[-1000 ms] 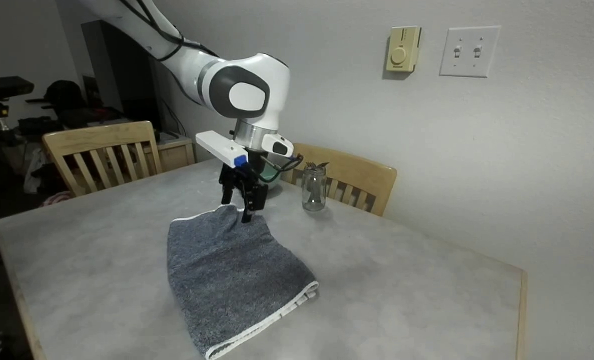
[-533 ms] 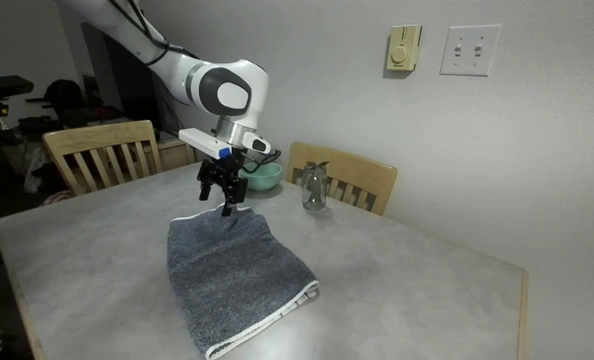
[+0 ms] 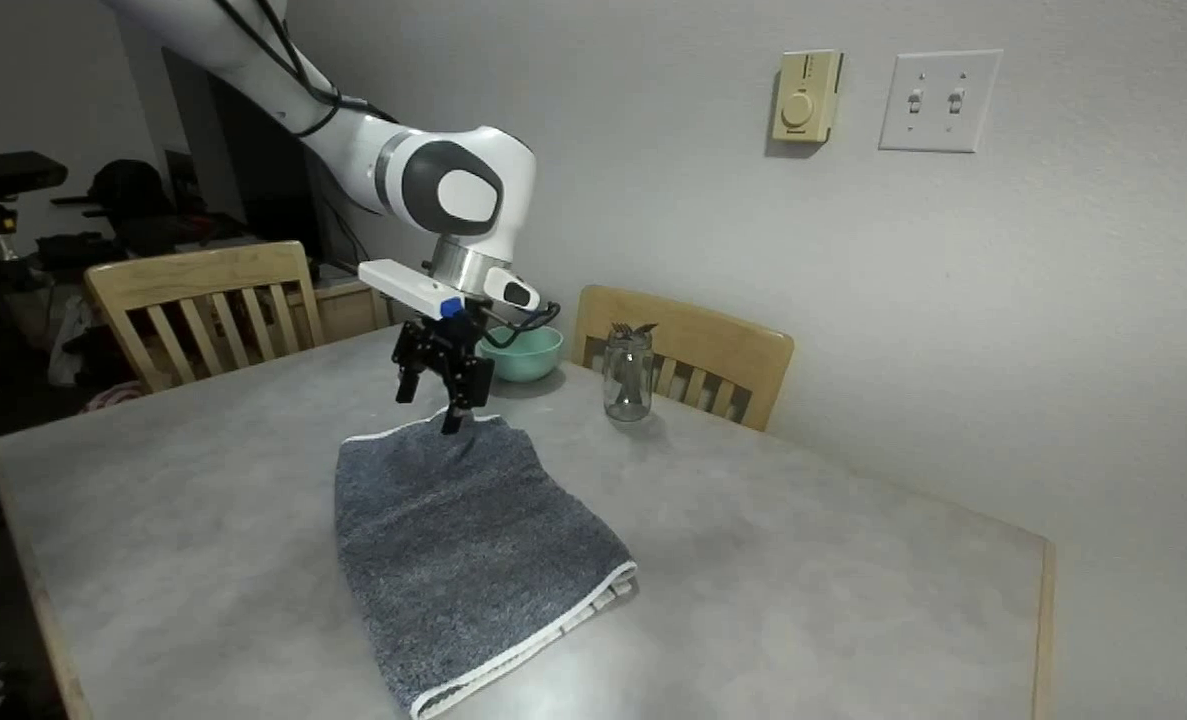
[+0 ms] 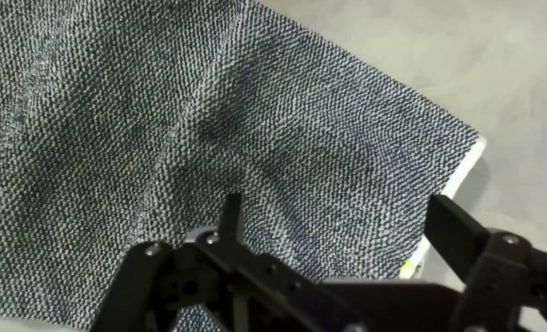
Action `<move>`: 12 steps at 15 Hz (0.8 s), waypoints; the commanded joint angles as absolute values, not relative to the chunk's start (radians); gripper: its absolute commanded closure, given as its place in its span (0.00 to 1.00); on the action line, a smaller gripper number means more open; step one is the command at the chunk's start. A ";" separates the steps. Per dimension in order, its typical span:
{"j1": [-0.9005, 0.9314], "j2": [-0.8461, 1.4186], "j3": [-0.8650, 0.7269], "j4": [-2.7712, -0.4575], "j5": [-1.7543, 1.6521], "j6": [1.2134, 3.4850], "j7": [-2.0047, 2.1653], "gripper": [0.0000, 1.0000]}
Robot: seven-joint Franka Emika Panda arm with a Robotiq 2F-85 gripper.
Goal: Unfold the towel once, fold the towel once, flip it over, unfold the towel once
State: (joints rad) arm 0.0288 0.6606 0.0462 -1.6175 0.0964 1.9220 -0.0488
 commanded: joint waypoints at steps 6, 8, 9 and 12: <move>0.070 0.734 0.066 -1.530 0.088 1.934 -0.002 0.00; 0.112 0.790 0.068 -1.453 0.076 1.861 0.057 0.00; 0.134 0.808 0.063 -1.423 0.072 1.823 0.102 0.00; 0.211 0.856 0.039 -1.330 0.034 1.688 0.256 0.00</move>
State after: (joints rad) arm 0.1534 0.7965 0.0644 -1.4471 0.0752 1.8154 0.1402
